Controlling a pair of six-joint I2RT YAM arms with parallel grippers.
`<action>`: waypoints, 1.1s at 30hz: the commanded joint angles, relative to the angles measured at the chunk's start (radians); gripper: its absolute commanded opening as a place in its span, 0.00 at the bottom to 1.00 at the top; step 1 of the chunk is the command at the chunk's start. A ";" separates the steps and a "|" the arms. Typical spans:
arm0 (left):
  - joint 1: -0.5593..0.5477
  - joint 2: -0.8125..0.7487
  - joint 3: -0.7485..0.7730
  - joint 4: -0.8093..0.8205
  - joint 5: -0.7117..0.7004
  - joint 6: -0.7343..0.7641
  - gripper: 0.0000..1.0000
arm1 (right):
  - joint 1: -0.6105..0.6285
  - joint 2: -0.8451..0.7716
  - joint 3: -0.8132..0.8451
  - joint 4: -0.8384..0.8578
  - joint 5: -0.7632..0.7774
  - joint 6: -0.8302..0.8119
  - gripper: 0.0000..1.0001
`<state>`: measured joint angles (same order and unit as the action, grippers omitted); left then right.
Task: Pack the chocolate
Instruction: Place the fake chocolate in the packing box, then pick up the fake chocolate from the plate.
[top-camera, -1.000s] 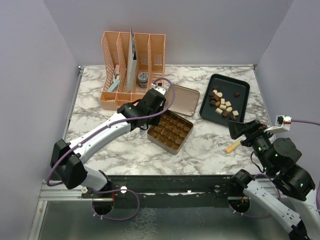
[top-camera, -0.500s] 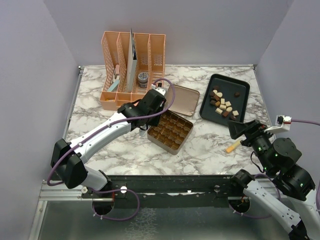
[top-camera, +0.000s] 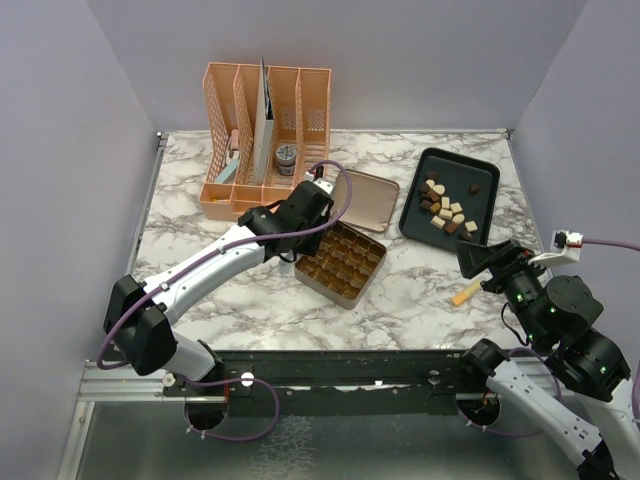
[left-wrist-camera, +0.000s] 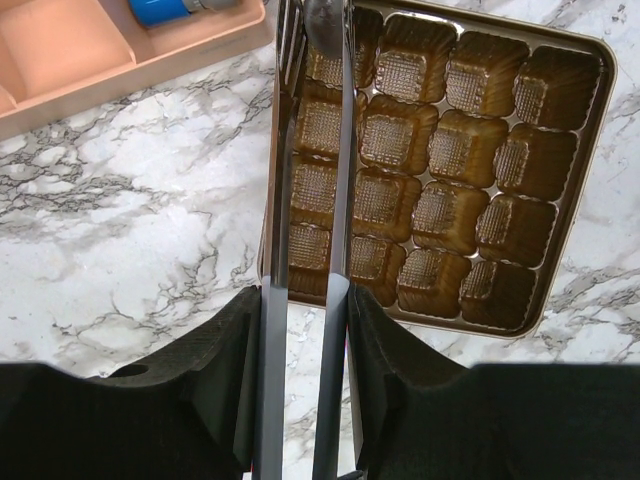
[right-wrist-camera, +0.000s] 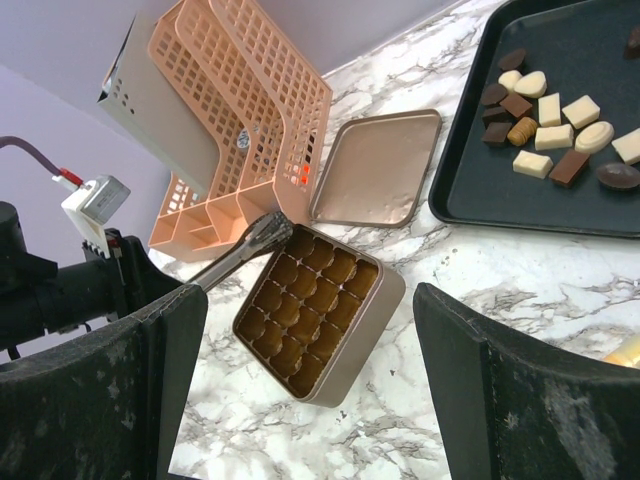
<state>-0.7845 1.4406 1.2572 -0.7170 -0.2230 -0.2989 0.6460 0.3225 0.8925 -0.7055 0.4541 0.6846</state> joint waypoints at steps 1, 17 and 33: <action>0.004 0.007 -0.009 0.014 0.024 0.003 0.39 | -0.003 0.000 -0.010 -0.013 -0.001 0.006 0.89; 0.004 0.001 0.012 0.026 0.024 -0.008 0.45 | -0.003 -0.002 -0.010 -0.014 -0.011 0.010 0.89; -0.048 0.088 0.148 0.184 0.108 0.040 0.43 | -0.003 -0.007 0.031 -0.034 0.002 0.007 0.89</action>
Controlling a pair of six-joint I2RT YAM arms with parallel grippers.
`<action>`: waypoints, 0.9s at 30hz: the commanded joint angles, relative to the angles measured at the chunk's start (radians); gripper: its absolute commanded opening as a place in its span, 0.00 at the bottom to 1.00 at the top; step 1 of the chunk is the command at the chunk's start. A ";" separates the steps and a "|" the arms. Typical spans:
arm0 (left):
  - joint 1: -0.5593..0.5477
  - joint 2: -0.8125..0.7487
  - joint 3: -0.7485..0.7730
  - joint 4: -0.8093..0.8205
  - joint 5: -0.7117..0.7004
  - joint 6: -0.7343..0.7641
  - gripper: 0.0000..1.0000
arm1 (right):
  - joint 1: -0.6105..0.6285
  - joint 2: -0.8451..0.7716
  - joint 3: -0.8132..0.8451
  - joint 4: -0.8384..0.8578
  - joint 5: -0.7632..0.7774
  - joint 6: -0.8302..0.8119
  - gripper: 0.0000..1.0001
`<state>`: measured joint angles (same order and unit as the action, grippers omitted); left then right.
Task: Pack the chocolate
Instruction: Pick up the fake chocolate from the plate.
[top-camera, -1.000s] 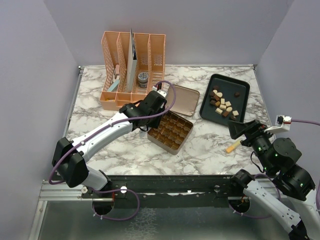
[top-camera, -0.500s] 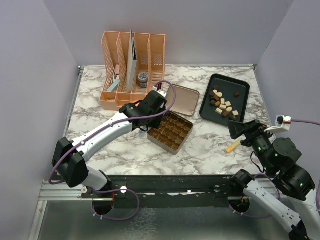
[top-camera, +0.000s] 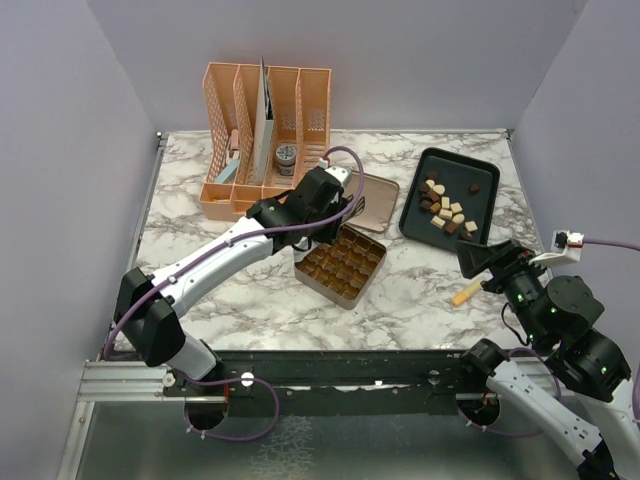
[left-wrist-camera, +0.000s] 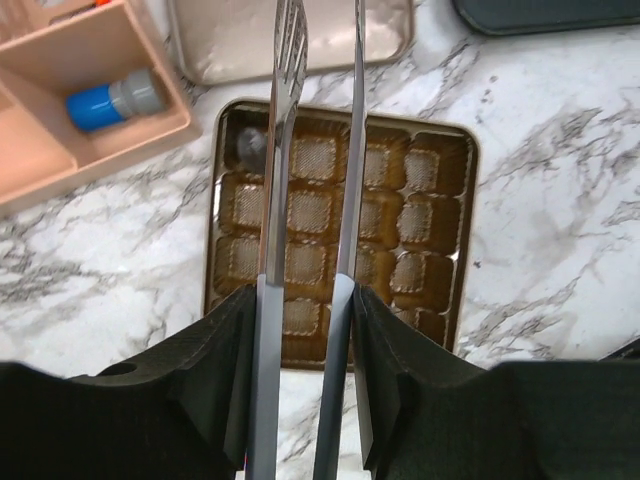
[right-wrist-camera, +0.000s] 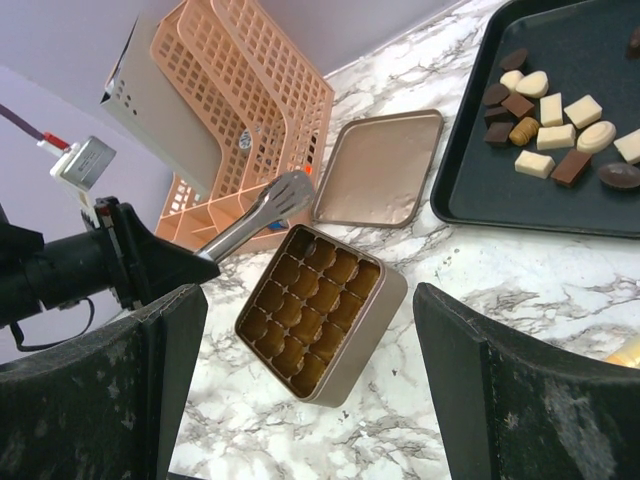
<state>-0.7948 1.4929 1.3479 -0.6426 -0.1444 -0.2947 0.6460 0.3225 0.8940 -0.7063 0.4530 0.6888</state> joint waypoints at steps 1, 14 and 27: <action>-0.047 0.049 0.063 0.131 0.029 0.047 0.43 | -0.003 -0.010 0.033 -0.036 0.006 0.002 0.89; -0.137 0.315 0.245 0.279 -0.022 0.191 0.43 | -0.003 -0.035 0.060 -0.057 0.023 0.006 0.89; -0.163 0.623 0.541 0.285 -0.065 0.209 0.44 | -0.003 -0.050 0.097 -0.079 0.033 0.005 0.89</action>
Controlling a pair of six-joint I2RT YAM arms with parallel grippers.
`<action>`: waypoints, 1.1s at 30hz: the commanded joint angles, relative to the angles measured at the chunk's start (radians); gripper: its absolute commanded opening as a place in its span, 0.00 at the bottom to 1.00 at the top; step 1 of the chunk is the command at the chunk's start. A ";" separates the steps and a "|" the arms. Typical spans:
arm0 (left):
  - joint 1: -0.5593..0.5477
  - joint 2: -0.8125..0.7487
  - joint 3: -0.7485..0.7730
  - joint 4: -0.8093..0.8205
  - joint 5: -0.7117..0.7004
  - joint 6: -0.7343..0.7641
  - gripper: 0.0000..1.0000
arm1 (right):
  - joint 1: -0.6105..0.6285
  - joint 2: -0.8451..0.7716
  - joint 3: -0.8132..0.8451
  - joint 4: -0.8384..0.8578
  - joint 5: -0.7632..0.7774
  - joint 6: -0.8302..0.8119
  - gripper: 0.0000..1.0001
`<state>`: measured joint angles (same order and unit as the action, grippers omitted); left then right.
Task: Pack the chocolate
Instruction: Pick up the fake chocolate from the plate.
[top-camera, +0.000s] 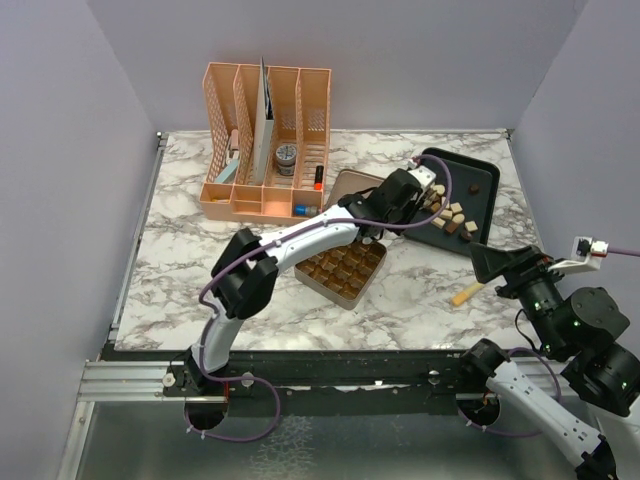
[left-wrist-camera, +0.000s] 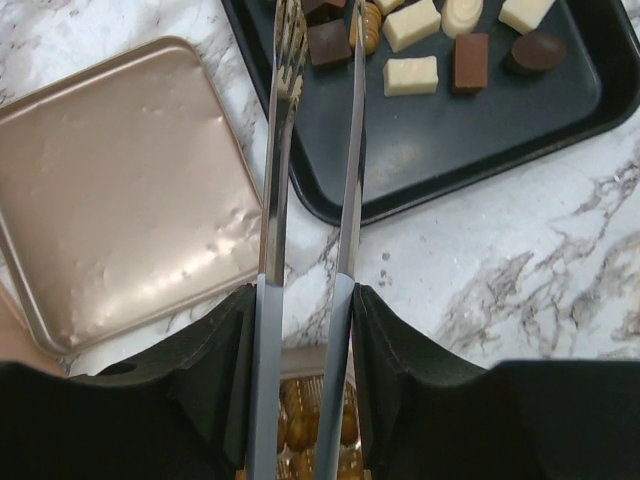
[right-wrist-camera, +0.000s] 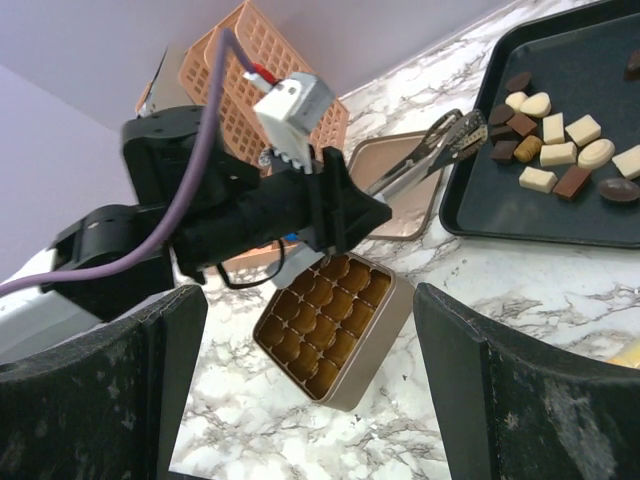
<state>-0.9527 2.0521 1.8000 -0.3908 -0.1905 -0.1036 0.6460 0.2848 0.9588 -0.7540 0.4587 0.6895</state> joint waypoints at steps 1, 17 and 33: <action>-0.007 0.079 0.105 0.033 -0.017 0.020 0.44 | -0.003 -0.012 0.035 -0.034 0.027 0.004 0.89; -0.011 0.194 0.165 0.008 -0.073 0.010 0.44 | -0.003 -0.027 0.027 -0.039 0.033 0.020 0.88; -0.017 0.281 0.211 0.007 -0.070 0.021 0.46 | -0.003 -0.038 0.035 -0.056 0.053 0.024 0.88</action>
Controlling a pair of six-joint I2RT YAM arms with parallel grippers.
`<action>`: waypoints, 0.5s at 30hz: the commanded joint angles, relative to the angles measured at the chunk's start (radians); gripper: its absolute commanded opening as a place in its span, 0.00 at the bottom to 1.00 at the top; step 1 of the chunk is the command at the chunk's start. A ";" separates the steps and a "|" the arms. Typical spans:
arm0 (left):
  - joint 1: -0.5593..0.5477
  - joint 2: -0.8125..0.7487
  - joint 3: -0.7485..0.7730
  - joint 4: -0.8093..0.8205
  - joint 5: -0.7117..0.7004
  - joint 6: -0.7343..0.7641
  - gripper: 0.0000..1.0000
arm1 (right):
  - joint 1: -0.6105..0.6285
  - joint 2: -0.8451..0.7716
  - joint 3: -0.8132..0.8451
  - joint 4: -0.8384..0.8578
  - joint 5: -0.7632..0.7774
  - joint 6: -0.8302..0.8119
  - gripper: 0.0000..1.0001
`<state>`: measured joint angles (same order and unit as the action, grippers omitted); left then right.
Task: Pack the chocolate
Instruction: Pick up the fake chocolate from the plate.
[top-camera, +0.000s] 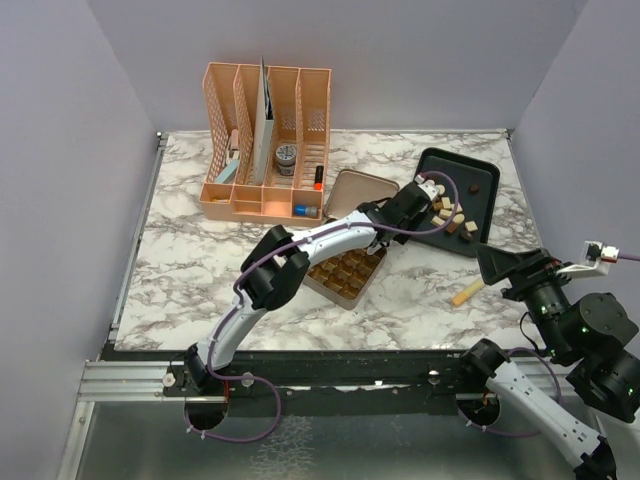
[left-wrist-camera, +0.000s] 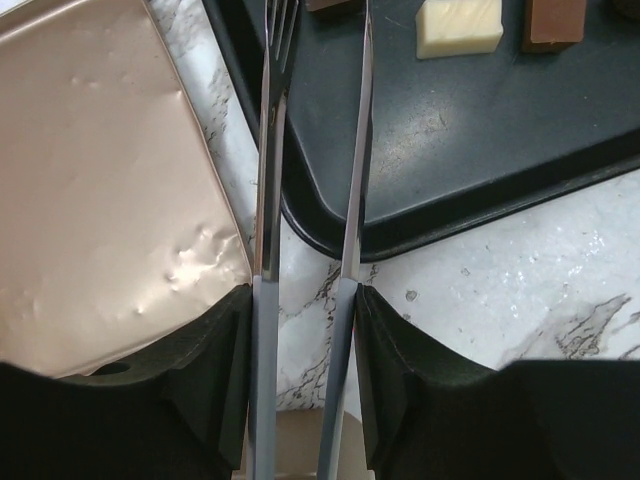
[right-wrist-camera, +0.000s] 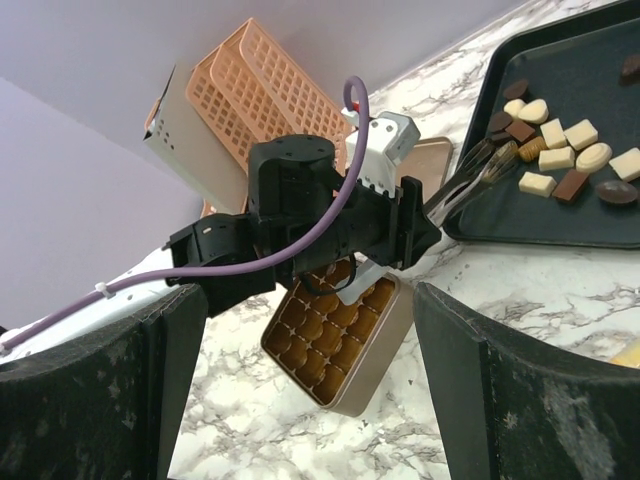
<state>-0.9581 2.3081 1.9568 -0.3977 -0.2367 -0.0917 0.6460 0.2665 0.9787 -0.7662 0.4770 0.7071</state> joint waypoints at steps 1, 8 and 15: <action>-0.011 0.030 0.060 0.014 -0.025 0.009 0.46 | -0.003 -0.019 0.015 -0.044 0.036 0.006 0.88; -0.011 0.045 0.085 0.015 -0.019 0.010 0.40 | -0.003 -0.019 0.014 -0.045 0.040 0.006 0.88; -0.013 0.009 0.061 0.015 -0.017 0.004 0.34 | -0.003 -0.026 0.009 -0.051 0.043 0.010 0.88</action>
<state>-0.9588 2.3421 2.0052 -0.3985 -0.2371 -0.0914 0.6460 0.2600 0.9787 -0.7883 0.4873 0.7074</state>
